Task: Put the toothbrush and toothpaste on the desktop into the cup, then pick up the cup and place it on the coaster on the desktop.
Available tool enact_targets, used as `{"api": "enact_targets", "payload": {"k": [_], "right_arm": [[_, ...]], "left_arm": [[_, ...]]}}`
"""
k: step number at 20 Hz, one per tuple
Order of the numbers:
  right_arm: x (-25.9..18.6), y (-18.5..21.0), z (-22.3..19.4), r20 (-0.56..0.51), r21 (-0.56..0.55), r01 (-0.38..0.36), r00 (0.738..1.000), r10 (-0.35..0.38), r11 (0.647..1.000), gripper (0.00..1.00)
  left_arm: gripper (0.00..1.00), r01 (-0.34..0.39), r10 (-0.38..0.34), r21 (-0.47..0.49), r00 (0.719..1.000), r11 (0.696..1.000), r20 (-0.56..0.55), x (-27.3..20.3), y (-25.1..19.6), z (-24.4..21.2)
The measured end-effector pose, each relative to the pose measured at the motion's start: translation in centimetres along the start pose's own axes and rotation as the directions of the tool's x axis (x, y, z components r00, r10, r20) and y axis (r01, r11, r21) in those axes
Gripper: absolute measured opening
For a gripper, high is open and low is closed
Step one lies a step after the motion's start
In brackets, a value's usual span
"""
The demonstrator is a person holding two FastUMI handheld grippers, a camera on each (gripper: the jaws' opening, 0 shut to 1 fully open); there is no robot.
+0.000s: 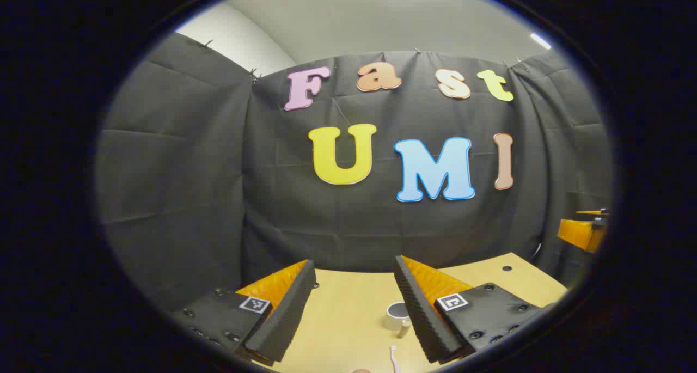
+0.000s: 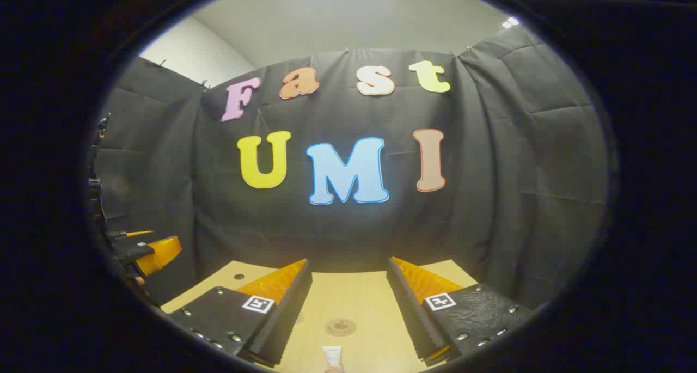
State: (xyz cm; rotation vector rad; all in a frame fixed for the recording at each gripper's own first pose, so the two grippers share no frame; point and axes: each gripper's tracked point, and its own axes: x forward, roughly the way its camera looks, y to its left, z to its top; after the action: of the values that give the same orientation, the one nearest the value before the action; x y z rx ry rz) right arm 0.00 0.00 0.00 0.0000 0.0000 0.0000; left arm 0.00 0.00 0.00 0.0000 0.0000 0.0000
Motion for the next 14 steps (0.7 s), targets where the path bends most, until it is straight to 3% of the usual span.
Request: {"api": "enact_targets", "payload": {"k": [4,5,6,9,10,11,12,14], "right_arm": [[0.3,0.4,-0.9,-0.035,-0.01,-0.021,0.999,0.021,1.0,0.85],[0.4,0.5,-0.9,-0.037,-0.017,-0.027,0.999,0.026,1.0,0.85],[0.5,0.5,-1.0,-0.038,-0.023,-0.028,0.999,0.027,0.999,0.85],[0.8,0.9,-1.3,-0.045,-0.024,-0.042,0.998,0.041,0.999,0.85],[1.0,0.9,-1.4,-0.049,-0.023,-0.044,0.998,0.043,0.999,0.85],[1.2,0.9,-1.4,-0.051,-0.022,-0.045,0.998,0.043,0.999,0.85],[1.3,0.9,-1.6,-0.056,-0.02,-0.045,0.997,0.044,0.999,0.85],[1.6,1.0,-1.8,-0.065,-0.017,-0.049,0.997,0.048,0.999,0.85]], "left_arm": [[0.95,0.016,-0.016,-0.012,0.999,1.0,-0.028,0.6,-1.0,-0.9],[1.0,0.017,-0.018,-0.011,0.999,1.0,-0.03,0.7,-1.1,-0.9],[0.95,0.019,-0.019,-0.011,0.999,1.0,-0.03,0.9,-1.2,-0.9],[0.94,0.023,-0.023,-0.008,0.999,1.0,-0.038,1.4,-1.6,-1.0],[0.89,0.024,-0.024,-0.003,0.999,1.0,-0.044,1.6,-1.8,-1.1],[0.95,0.026,-0.026,0.002,0.998,1.0,-0.049,1.8,-1.8,-1.3],[0.89,0.028,-0.028,0.006,0.998,1.0,-0.053,1.9,-2.0,-1.4],[0.89,0.033,-0.032,0.015,0.997,0.999,-0.065,2.2,-2.4,-1.8]]}}
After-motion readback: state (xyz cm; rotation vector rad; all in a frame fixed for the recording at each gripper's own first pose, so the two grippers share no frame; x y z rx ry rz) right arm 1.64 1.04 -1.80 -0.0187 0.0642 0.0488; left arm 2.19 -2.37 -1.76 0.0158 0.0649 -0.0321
